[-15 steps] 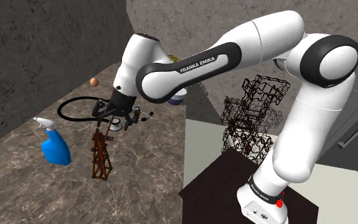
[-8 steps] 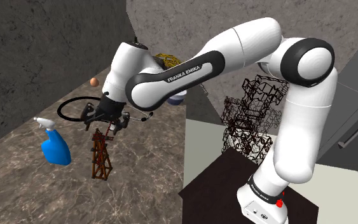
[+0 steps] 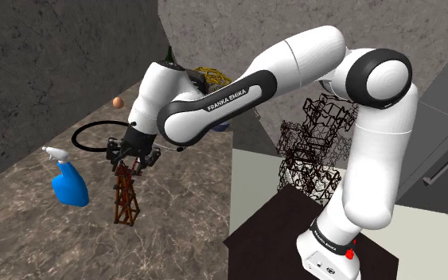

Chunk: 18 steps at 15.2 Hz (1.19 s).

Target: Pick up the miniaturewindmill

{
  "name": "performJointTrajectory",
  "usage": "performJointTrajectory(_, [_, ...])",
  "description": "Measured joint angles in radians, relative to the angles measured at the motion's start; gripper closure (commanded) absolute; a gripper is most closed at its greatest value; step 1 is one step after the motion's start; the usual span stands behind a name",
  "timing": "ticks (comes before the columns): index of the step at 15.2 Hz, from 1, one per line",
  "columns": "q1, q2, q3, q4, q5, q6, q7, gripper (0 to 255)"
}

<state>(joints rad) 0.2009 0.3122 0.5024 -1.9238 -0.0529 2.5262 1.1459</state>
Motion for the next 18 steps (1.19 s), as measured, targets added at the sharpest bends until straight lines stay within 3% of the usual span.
performJointTrajectory(7, [-0.002,-0.006,0.002,-0.001,0.004,-0.005,-0.001,255])
performJointTrajectory(18, [-0.017,-0.07,0.019,0.067,0.043,-0.131,-0.016,255])
